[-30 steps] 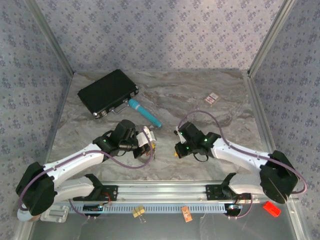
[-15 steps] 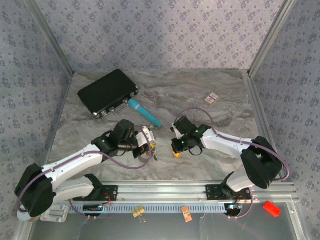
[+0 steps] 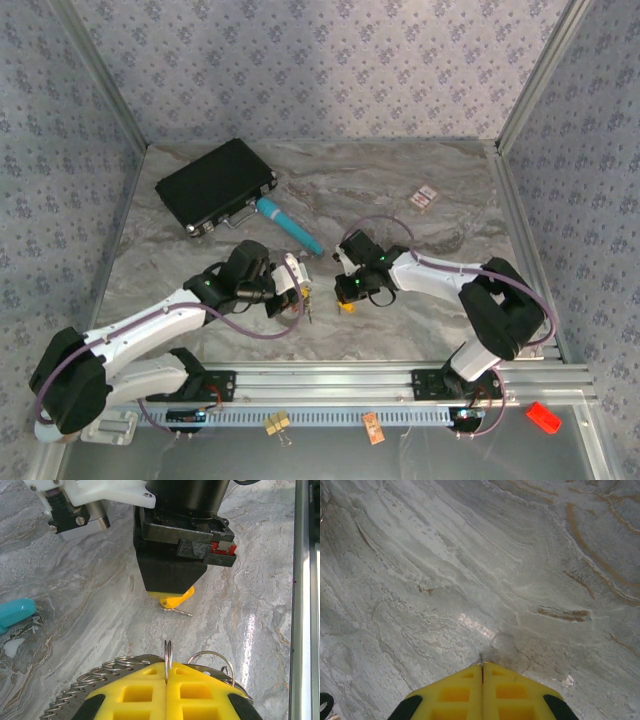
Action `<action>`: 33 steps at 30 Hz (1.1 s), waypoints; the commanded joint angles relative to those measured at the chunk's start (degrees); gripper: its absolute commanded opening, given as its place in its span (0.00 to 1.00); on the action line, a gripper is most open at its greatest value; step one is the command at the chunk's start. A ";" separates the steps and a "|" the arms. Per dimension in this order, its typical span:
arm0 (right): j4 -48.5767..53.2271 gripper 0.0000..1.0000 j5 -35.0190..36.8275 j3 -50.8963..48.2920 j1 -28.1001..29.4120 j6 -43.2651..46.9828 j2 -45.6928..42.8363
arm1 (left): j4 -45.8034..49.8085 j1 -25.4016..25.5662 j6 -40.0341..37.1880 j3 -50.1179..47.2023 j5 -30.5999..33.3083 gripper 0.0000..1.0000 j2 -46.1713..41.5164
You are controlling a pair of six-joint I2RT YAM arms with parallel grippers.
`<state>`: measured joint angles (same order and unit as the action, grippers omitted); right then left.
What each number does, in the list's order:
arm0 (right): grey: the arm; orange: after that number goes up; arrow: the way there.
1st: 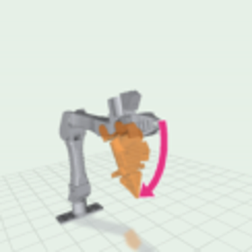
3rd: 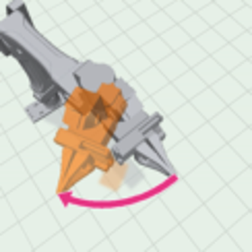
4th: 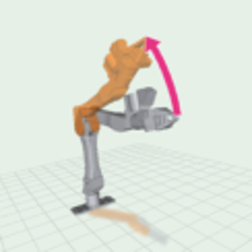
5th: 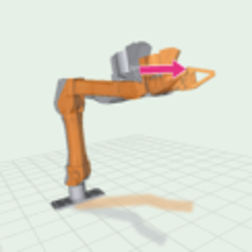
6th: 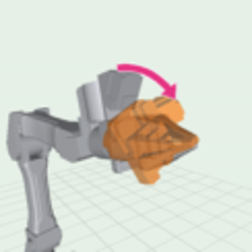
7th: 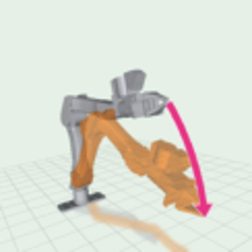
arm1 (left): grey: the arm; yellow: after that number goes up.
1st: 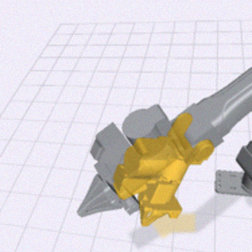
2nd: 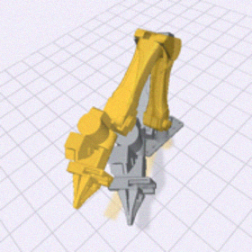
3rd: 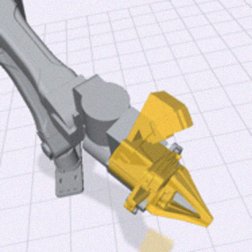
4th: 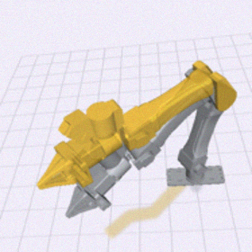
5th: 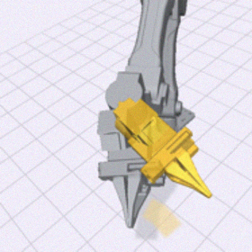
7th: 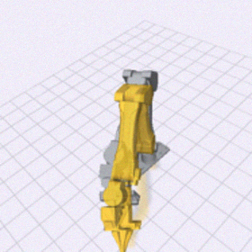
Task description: Put the keys on the keyring
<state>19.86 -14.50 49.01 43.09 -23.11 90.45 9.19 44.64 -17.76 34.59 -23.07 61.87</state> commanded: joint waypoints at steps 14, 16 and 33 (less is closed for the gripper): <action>-1.31 0.16 -1.99 1.95 -0.37 -0.68 3.24 | -0.86 -0.03 -0.43 -0.35 -0.22 0.00 -1.39; -1.32 0.17 -1.85 2.09 -0.35 -0.62 3.26 | -0.90 -0.01 -0.45 -0.44 -0.19 0.00 -1.47; 0.52 0.10 -0.13 3.35 -0.34 0.44 4.61 | -0.58 -0.01 -0.70 -0.14 -0.13 0.00 -1.44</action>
<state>18.61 -15.64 50.59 43.09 -23.09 94.35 9.19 44.64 -17.78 34.33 -22.85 61.80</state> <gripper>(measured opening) 0.109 0.044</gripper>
